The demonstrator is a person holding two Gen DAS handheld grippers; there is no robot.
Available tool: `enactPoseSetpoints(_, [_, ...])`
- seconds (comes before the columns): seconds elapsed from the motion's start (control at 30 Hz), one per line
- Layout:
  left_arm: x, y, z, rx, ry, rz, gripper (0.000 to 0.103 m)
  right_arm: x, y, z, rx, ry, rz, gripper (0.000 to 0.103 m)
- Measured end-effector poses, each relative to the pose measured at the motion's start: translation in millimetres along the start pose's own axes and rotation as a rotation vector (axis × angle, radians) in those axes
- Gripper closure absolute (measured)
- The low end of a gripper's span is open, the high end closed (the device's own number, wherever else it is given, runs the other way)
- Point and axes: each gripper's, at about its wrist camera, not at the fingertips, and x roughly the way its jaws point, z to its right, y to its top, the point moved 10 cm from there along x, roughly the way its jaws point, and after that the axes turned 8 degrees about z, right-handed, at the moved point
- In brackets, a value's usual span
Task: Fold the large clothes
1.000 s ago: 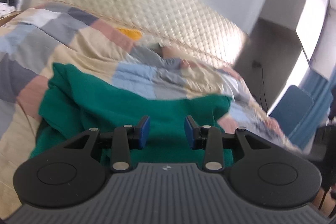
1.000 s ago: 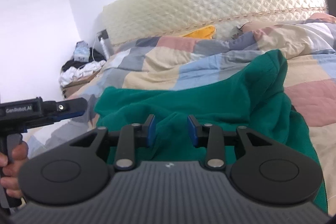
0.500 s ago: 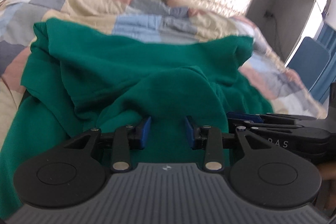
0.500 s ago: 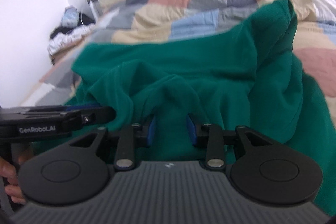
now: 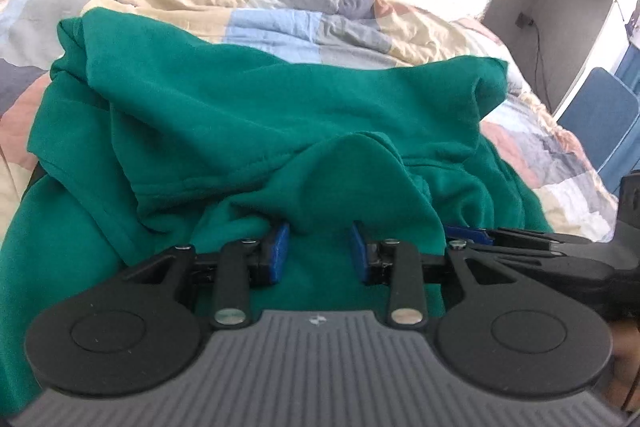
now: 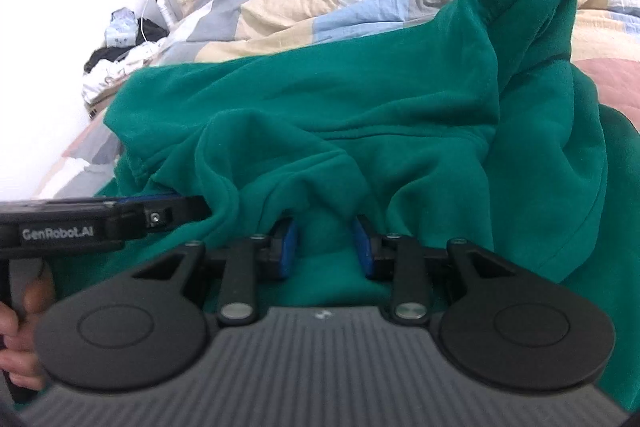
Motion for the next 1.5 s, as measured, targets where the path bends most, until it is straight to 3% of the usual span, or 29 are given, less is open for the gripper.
enactPoseSetpoints(0.2, [-51.6,8.1,-7.7,-0.044,0.01,0.031,0.06,-38.3,9.9,7.7,0.101,-0.024,0.016,0.069])
enactPoseSetpoints(0.37, [-106.1,12.8,-33.1,-0.117,0.115,0.075,0.06,-82.0,27.9,18.9,0.086,-0.1,0.075,0.065])
enactPoseSetpoints(0.47, [-138.0,5.9,-59.8,-0.191,0.201,0.088,0.059,-107.5,28.6,40.2,0.148,-0.127,0.083,0.055])
enactPoseSetpoints(0.57, [-163.9,-11.5,-97.2,-0.276,0.319,0.065,0.051,-134.2,23.4,70.7,0.192,-0.206,0.072,0.044])
enactPoseSetpoints(0.67, [-181.1,-30.2,-132.0,-0.409,0.411,0.02,0.051,-155.8,15.4,102.5,0.278,-0.297,0.069,0.023])
enactPoseSetpoints(0.7, [-185.3,-34.8,-141.3,-0.462,0.424,0.016,0.051,-162.2,10.6,114.0,0.308,-0.338,0.07,0.017])
enactPoseSetpoints(0.77, [-190.5,-42.6,-154.8,-0.543,0.429,0.014,0.047,-171.1,-2.1,136.8,0.377,-0.428,0.059,0.017])
enactPoseSetpoints(0.83, [-189.8,-47.0,-158.7,-0.601,0.411,0.014,0.044,-174.0,-19.1,152.5,0.48,-0.453,0.04,0.017])
enactPoseSetpoints(1.03, [-160.6,-69.0,-145.4,-0.619,0.35,-0.101,0.042,-164.9,-64.6,170.2,0.833,-0.376,-0.01,0.017])
enactPoseSetpoints(1.13, [-151.1,-80.2,-137.1,-0.611,0.347,-0.142,0.038,-161.7,-62.2,157.6,0.839,-0.31,-0.015,0.014])
enactPoseSetpoints(1.33, [-143.0,-87.6,-121.2,-0.479,0.371,-0.208,0.038,-159.7,-49.4,124.5,0.883,-0.101,-0.002,0.015])
enactPoseSetpoints(1.43, [-147.3,-86.8,-115.5,-0.515,0.318,-0.197,0.04,-157.9,-44.8,111.0,0.863,-0.033,-0.008,0.015])
enactPoseSetpoints(1.5, [-152.2,-82.4,-108.2,-0.527,0.267,-0.175,0.04,-158.7,-44.9,109.6,0.855,-0.041,-0.003,0.015])
